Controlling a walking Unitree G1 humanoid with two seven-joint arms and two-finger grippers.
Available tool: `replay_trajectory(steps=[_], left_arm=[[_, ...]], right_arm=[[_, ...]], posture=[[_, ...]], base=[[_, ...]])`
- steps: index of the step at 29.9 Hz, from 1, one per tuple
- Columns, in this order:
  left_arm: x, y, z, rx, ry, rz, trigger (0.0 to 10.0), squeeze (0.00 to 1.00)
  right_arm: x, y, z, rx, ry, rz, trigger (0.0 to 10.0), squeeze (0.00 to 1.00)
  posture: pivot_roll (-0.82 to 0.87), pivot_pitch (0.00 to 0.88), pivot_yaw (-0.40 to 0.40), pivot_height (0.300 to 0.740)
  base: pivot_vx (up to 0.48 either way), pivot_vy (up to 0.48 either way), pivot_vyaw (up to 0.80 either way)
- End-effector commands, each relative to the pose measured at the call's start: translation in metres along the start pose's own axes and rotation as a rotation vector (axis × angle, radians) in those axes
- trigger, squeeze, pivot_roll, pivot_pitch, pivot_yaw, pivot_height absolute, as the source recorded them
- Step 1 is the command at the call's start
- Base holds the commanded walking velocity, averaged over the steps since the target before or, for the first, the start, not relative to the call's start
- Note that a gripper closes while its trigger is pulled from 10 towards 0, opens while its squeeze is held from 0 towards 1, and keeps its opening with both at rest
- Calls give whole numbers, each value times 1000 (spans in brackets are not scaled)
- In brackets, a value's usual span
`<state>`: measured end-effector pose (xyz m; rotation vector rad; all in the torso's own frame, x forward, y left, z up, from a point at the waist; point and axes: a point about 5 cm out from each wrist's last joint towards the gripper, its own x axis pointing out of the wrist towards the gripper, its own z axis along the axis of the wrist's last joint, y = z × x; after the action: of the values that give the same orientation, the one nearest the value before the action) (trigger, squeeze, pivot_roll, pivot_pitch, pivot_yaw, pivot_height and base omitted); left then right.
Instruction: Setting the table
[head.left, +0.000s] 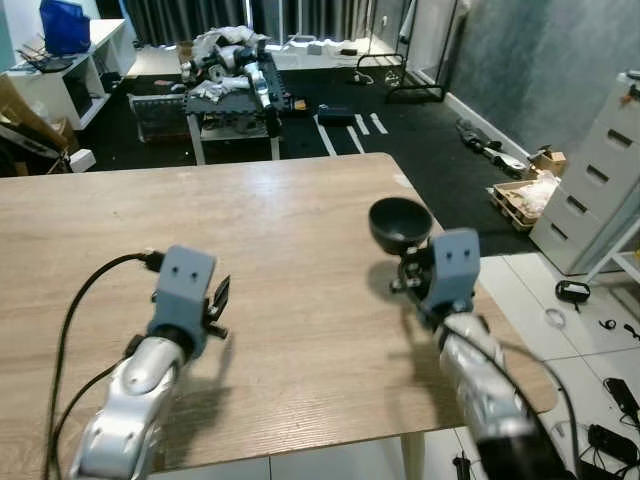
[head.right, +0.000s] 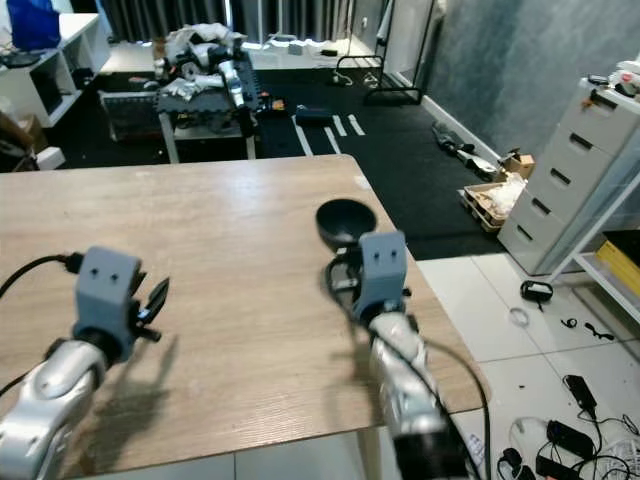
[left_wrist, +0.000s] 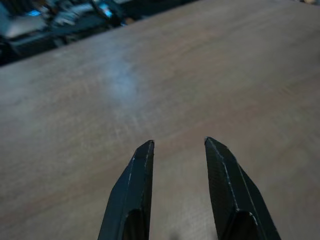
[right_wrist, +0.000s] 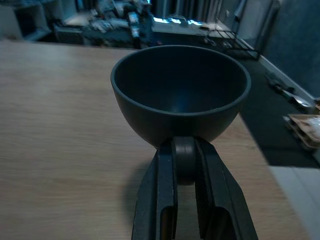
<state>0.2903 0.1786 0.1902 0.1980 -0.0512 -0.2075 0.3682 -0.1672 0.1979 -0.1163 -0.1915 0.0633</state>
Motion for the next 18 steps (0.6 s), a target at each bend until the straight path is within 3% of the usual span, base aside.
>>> replay_trajectory(steps=[1, 6, 10, 15, 18], left_arm=[[-8, 2, 5, -17, 1, -59, 10000, 0], [-15, 7, 11, -13, 4, -108, 10000, 0], [-17, 8, 13, -20, 9, -130, 10000, 0], [-20, 7, 18, -19, 16, -163, 10000, 0], [-22, 6, 19, -19, 22, -173, 10000, 0]], right_arm=[[-1, -7, -13, 0, 40, 6, 10000, 0], [-8, -27, -25, 52, 58, -16, 10000, 0], [-11, -28, -30, 80, 44, -12, 10000, 0], [-12, -35, -37, 204, 36, -59, 10000, 0], [-15, -39, -39, 194, 29, -71, 10000, 0]], posture=[[223, 153, 80, 740], [236, 170, 91, 740], [241, 184, 106, 740], [259, 195, 125, 740], [259, 198, 129, 740]], base=[[0, 0, 0], [0, 0, 0], [0, 0, 0], [0, 0, 0], [0, 0, 0]])
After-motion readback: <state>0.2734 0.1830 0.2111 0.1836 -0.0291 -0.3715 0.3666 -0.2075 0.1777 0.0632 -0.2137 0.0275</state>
